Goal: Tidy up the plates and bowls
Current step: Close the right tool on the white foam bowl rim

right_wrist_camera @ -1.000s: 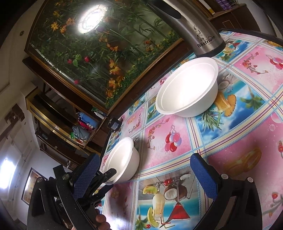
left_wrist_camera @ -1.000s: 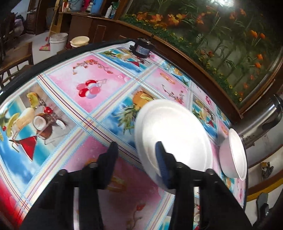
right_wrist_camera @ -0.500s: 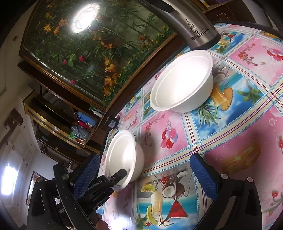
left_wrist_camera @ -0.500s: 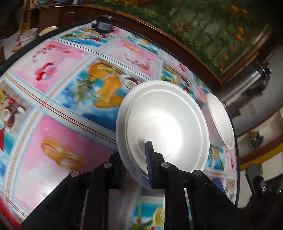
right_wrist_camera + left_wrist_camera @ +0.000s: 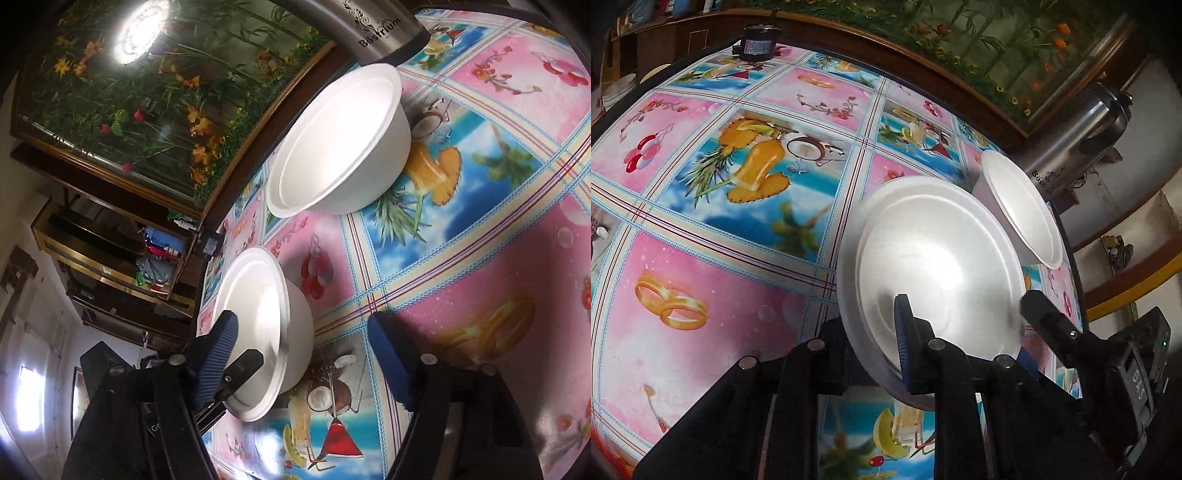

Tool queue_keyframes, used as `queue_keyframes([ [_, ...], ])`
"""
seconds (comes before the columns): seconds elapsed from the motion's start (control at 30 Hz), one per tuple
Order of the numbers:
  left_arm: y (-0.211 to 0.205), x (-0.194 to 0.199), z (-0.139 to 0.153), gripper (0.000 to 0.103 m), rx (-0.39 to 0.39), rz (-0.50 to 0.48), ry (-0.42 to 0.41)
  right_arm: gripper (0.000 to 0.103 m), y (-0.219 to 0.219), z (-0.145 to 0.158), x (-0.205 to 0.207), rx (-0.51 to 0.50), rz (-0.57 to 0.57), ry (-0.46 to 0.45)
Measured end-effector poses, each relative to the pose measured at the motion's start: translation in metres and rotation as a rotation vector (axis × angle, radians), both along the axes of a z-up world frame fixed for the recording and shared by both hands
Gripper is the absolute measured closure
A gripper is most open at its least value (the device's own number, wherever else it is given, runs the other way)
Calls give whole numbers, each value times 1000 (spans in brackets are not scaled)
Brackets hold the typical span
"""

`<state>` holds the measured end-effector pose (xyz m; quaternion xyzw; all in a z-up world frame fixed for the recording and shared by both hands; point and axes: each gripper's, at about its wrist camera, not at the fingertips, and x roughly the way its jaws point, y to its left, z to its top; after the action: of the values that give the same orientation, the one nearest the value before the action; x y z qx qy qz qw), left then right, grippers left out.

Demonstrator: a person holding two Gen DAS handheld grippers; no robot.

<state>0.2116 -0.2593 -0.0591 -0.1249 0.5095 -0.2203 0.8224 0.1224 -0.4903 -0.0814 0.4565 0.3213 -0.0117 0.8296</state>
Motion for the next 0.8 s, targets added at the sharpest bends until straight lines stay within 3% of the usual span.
queue_keyframes([
  [0.27, -4, -1, -1, 86, 14, -10, -16, 70, -1, -6, 2, 18, -11, 26],
  [0.63, -10, -6, 1, 86, 67, -19, -52, 83, 2, -4, 1, -26, -25, 25],
  [0.8, -14, -9, 4, 86, 99, -28, -80, 94, 4, -2, 1, -44, -24, 22],
])
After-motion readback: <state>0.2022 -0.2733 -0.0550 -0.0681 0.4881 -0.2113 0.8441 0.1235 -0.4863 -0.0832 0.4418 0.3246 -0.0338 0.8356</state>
